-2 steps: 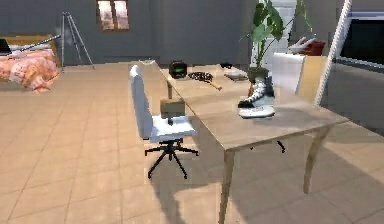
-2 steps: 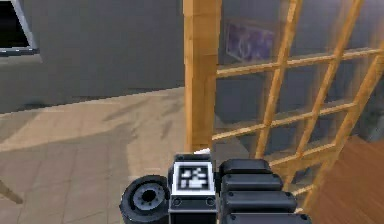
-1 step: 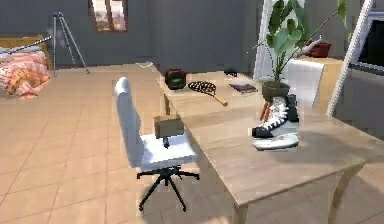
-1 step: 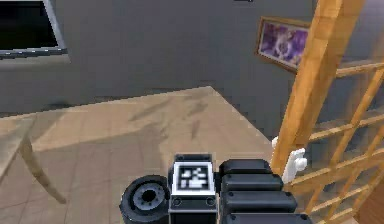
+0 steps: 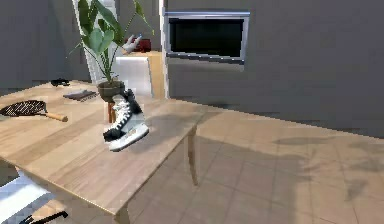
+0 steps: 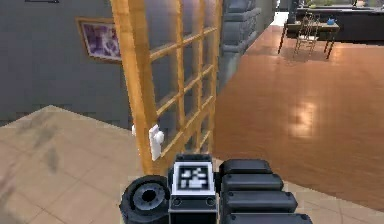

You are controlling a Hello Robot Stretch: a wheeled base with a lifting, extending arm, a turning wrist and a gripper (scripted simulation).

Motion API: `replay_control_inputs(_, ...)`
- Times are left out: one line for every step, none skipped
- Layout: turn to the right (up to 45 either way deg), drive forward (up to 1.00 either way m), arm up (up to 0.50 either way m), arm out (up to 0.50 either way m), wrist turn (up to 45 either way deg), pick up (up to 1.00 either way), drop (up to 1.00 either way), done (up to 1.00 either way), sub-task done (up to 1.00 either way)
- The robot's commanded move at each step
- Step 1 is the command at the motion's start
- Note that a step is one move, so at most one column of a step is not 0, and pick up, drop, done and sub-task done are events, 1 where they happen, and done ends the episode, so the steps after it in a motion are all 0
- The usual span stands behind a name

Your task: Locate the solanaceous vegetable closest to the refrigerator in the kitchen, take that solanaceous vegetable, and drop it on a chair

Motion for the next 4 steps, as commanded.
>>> replay_control_inputs(21.0, 0.0, 0.0, 0.0, 0.0, 0.0, 0.0, 0.0, 0.0)
replay_control_inputs(0.0, 1.0, 0.0, 0.0, 0.0, 0.0, 0.0, 0.0, 0.0)
replay_control_inputs(3.0, 0.0, 0.0, 0.0, 0.0, 0.0, 0.0, 0.0, 0.0)
replay_control_inputs(0.0, 0.5, 0.0, 0.0, 0.0, 0.0, 0.0, 0.0, 0.0)
